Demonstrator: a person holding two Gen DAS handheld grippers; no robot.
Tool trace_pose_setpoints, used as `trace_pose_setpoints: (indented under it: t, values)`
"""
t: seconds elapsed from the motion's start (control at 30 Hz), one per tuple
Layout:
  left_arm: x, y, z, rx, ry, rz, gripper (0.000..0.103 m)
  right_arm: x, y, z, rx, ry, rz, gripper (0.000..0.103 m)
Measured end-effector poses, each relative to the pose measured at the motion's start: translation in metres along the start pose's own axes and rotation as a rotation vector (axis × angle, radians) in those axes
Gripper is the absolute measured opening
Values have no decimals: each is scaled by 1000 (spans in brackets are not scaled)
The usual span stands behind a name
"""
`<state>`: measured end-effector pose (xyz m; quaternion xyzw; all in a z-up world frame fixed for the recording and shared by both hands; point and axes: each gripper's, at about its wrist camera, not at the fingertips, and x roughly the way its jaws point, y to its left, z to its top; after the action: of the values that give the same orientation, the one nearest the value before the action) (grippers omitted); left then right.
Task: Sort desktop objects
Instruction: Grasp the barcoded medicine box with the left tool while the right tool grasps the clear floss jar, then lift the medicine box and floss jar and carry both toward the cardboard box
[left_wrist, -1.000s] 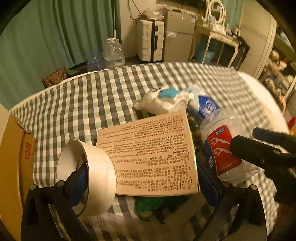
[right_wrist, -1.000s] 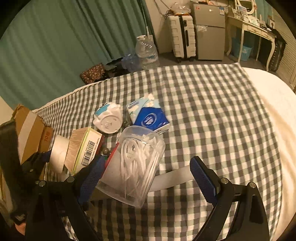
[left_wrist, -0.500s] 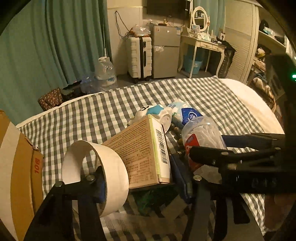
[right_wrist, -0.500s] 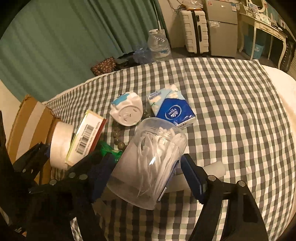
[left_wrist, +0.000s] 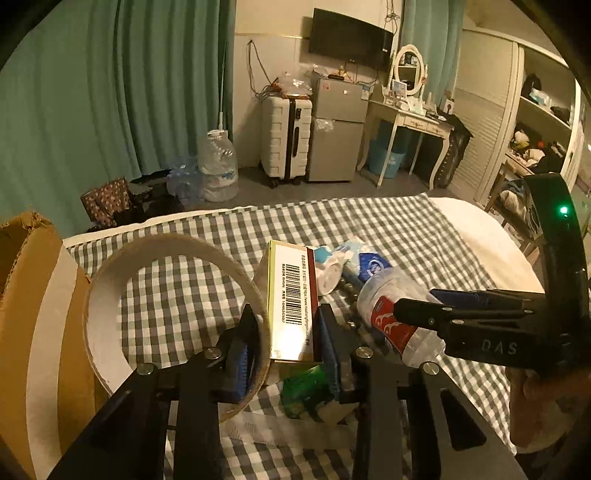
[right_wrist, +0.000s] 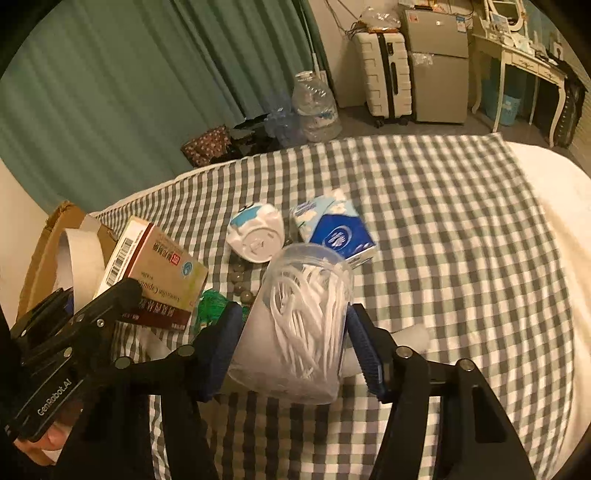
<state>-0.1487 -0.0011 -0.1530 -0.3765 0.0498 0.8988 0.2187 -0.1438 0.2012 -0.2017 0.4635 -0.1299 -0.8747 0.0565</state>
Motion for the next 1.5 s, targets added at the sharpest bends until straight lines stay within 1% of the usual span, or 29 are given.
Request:
trace_pose_setpoints:
  t: [0.07,0.1,0.13,0.17,0.2,0.27,0.3,0.37,0.43,0.47,0.5,0.53,0.57,0.6,0.73,0.77,0.8,0.83,0.93,0.97,1.07,1.3,1.37,1.5]
  values:
    - [-6,-4,4,4,-8,-6,32,-5,-2,1,5,-10,-3,53]
    - [-8,-8,6,5,-11,-6,32,-7,-3,1,5,-14,-7,49]
    - [-12,-9,7,7,-16,-9,32,-10,-3,1,4,-18,-10,24]
    - [-16,-11,7,7,-21,-9,32,-13,-3,3,2,-25,-19,2]
    - [-20,-11,8,4,-26,-9,32,-15,-4,3,8,-22,-40,0]
    - [-25,-12,6,1,-27,-11,32,-14,-5,4,-5,-6,-41,0]
    - [-27,-13,5,3,-29,-4,32,-10,-4,2,-29,11,-48,1]
    - [-31,-15,6,8,-35,3,32,-16,-10,-4,-25,-25,-72,1]
    - [-35,-15,8,0,-44,9,32,-16,-14,-7,-9,-10,-55,2]
    - [-37,-15,9,-2,-47,9,32,-18,-15,-6,2,-14,-45,5]
    - [-39,-15,9,-2,-50,14,32,-20,-16,-5,13,-23,-39,25]
    - [-39,-15,10,0,-50,17,32,-22,-17,-3,23,-36,-32,58]
    - [-39,-15,11,3,-50,21,32,-23,-16,-5,26,-43,-29,69]
    - [-38,-15,11,6,-50,27,32,-20,-15,-6,24,-43,-22,74]
    - [-31,-12,9,-5,-40,39,32,9,-10,-12,-9,43,-45,74]
    - [-28,-11,9,-7,-37,42,32,17,-10,-15,-11,65,-54,71]
    - [-26,-9,8,-8,-30,46,32,23,-12,-18,-6,81,-63,61]
    - [-23,-8,8,-12,-24,47,32,26,-12,-19,-8,89,-79,61]
    - [-23,-6,9,-26,-19,50,32,19,-13,-16,4,64,-73,61]
    - [-25,-6,10,-27,-21,54,32,12,-12,-13,2,44,-82,61]
    - [-37,-6,10,-29,-36,58,32,-4,-7,-8,-8,8,-94,61]
    - [-87,-6,22,-33,-99,82,32,-61,14,-17,-2,-75,-92,61]
    - [-102,-5,25,-36,-105,93,32,-75,21,-16,-8,-93,-94,61]
    - [-136,-4,28,-54,-142,105,32,-115,37,-9,-15,-152,-89,61]
